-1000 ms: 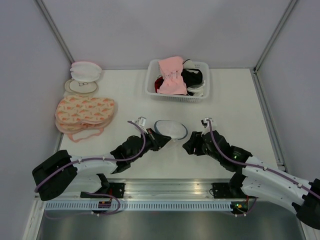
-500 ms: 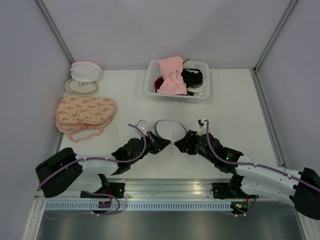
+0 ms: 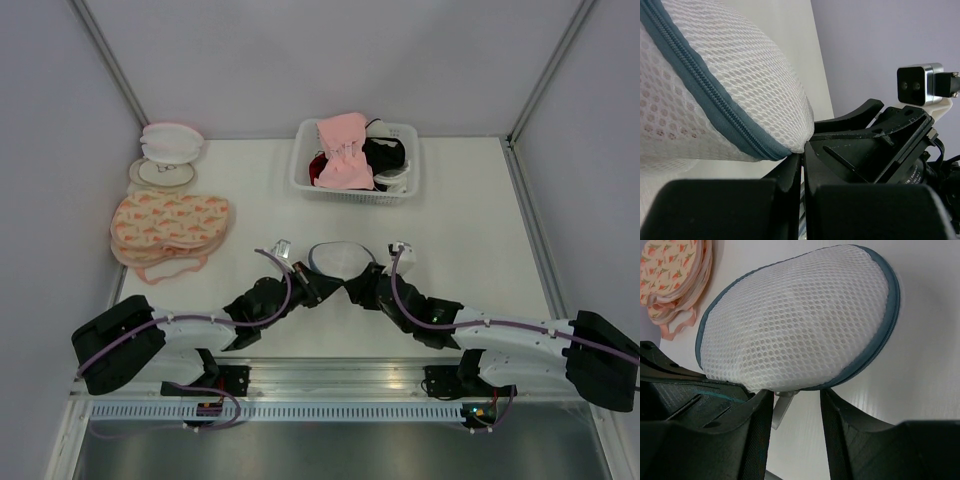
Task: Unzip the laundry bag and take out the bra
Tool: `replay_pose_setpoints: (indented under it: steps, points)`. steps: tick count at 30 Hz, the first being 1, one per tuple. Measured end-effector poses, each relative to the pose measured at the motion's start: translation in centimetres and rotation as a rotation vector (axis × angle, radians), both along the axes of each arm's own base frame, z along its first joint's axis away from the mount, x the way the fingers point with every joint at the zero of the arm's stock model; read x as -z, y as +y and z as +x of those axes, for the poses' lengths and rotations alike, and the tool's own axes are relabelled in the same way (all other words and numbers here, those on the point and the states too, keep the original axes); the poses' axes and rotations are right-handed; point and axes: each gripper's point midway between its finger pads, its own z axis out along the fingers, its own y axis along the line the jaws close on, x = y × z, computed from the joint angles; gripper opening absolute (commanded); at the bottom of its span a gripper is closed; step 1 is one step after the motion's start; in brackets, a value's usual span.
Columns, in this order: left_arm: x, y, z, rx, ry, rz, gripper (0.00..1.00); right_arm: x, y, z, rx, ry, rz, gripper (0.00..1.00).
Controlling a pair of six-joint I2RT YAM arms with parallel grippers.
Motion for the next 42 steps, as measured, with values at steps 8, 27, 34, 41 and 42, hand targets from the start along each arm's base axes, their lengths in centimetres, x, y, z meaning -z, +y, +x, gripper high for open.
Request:
replay_pose_setpoints:
  steps: [8, 27, 34, 41, 42]
  points:
    - [0.4, 0.4, -0.5, 0.001, 0.013, -0.015, 0.02, -0.9, -1.3, 0.7, 0.114, -0.048, -0.006, 0.35]
    - [0.5, 0.4, -1.0, 0.012, 0.021, -0.025, 0.02, -1.4, -2.2, 1.1, 0.161, -0.043, -0.092, 0.0]
    - [-0.6, 1.2, -1.6, 0.014, 0.01, -0.037, 0.02, -1.8, -4.6, 1.0, 0.218, -0.019, -0.237, 0.01]
    - [-1.4, 2.9, -2.5, 0.013, -0.024, -0.009, 0.02, -1.7, -6.0, 0.0, 0.182, -0.012, -0.302, 0.01]
    - [-1.7, 3.2, -2.6, 0.009, -0.035, -0.005, 0.02, -1.9, -5.9, -0.1, 0.166, -0.014, -0.301, 0.0]
